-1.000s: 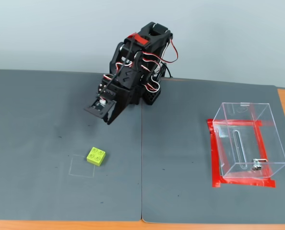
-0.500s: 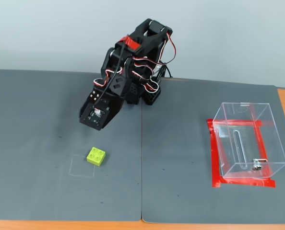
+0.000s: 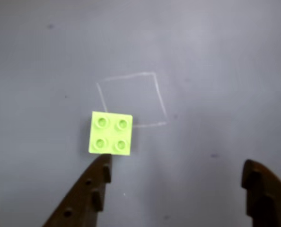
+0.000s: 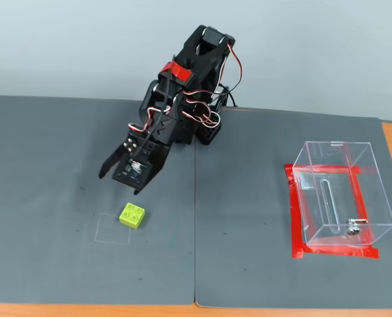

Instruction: Pick the green lego block and place it into the transparent box

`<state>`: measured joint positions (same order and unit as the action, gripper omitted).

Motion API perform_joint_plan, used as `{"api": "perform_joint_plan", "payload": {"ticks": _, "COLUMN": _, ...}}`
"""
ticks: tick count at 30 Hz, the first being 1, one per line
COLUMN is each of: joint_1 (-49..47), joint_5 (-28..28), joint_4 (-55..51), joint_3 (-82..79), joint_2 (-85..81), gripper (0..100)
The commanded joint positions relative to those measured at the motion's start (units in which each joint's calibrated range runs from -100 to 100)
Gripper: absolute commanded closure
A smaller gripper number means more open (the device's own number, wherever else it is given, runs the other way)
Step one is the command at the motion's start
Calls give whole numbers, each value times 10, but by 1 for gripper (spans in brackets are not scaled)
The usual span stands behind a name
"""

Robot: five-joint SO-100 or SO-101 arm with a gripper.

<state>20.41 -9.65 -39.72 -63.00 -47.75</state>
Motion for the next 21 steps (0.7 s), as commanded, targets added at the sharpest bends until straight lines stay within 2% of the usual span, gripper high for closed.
{"api": "perform_joint_plan", "payload": {"ticks": 1, "joint_1": -16, "joint_5": 2, "joint_4": 12, "joint_3": -3, "joint_2": 6, "gripper": 69}}
{"api": "perform_joint_plan", "payload": {"ticks": 8, "joint_1": -17, "joint_5": -1, "joint_4": 12, "joint_3": 6, "joint_2": 79, "gripper": 67}}
{"api": "perform_joint_plan", "payload": {"ticks": 13, "joint_1": -17, "joint_5": -2, "joint_4": 12, "joint_3": 30, "joint_2": 118, "gripper": 60}}
{"api": "perform_joint_plan", "payload": {"ticks": 21, "joint_1": -18, "joint_5": -3, "joint_4": 39, "joint_3": 53, "joint_2": 164, "gripper": 60}}
